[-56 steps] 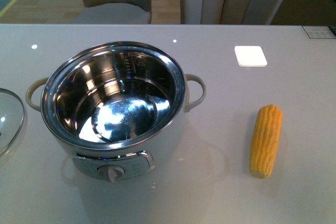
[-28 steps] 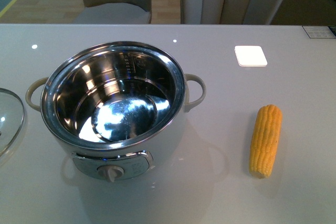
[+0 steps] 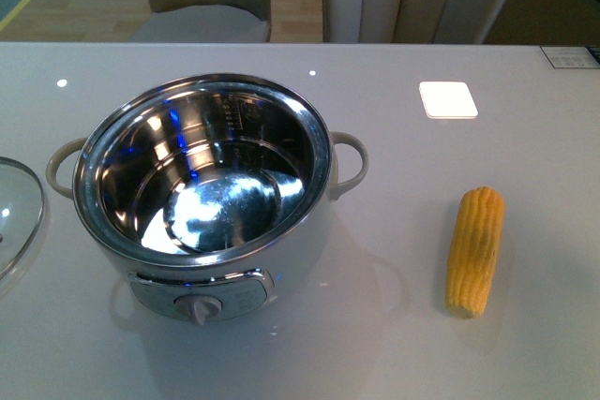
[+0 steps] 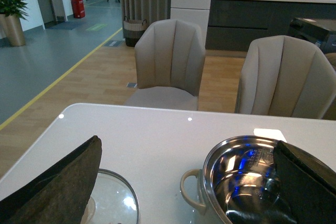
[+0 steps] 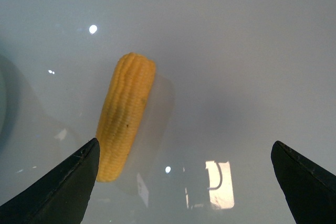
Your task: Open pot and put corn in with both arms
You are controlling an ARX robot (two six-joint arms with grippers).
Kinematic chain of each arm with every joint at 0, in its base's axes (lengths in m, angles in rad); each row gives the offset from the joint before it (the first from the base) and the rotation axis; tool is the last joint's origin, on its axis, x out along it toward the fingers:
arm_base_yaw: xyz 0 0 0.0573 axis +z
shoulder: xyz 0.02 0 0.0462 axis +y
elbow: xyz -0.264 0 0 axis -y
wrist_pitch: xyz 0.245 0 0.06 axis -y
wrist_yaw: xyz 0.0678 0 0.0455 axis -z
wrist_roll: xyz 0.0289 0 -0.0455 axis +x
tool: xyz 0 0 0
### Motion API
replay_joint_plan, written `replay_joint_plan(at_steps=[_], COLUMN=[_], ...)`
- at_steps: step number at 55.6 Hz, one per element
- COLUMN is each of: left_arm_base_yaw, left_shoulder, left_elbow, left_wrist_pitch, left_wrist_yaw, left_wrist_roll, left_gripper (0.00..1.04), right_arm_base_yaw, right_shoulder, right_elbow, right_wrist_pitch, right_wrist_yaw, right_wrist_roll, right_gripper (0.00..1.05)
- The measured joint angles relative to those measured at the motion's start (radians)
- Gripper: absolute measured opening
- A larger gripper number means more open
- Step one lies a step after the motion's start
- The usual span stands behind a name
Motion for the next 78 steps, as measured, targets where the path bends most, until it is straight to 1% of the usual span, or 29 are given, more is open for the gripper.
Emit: replay_joint_plan(at_steps=[9,26,41,51,60,61,64,67,70,78], left_arm_base_yaw=[0.000,0.000,0.000,0.000,0.000,0.000,0.000,0.000,0.000,0.000], left_shoulder=[0.000,0.000,0.000,0.000,0.000,0.000,0.000,0.000,0.000,0.000], left_elbow=[0.000,0.000,0.000,0.000,0.000,0.000,0.000,0.000,0.000,0.000], left_wrist_pitch=[0.000,0.000,0.000,0.000,0.000,0.000,0.000,0.000,0.000,0.000], left_wrist_yaw=[0.000,0.000,0.000,0.000,0.000,0.000,0.000,0.000,0.000,0.000], left_wrist_roll=[0.000,0.000,0.000,0.000,0.000,0.000,0.000,0.000,0.000,0.000], left_gripper=[0.98,0.98,0.98,0.98,0.98,0.98,0.98,0.98,0.98,0.98], right_arm_base_yaw=[0.057,0.108,0.132,0.140,0.152,0.155,0.160,0.166,0.169,0.190], right_shoulder=[0.250,0.509,0.618,0.625,0.626,0.626,0.627,0.632,0.639,0.657], right_elbow=[0.098,0.236,0.328,0.364,0.378,0.378,0.378,0.378,0.378,0.372], right_wrist_pitch=[0.015,0.003,0.002,-0.021,0.000,0.004,0.007,0.008,0.008,0.006], right_wrist_yaw=[0.003,0.026,0.025,0.015,-0.005,-0.009,-0.012,-0.012,-0.011,-0.005], right_wrist_roll=[0.058,0.085,0.113,0.131,0.121,0.117,0.110,0.095,0.087,0.056], right_gripper=[0.96,0.96,0.96,0.96,0.96,0.95,0.88,0.78,0.71,0.43])
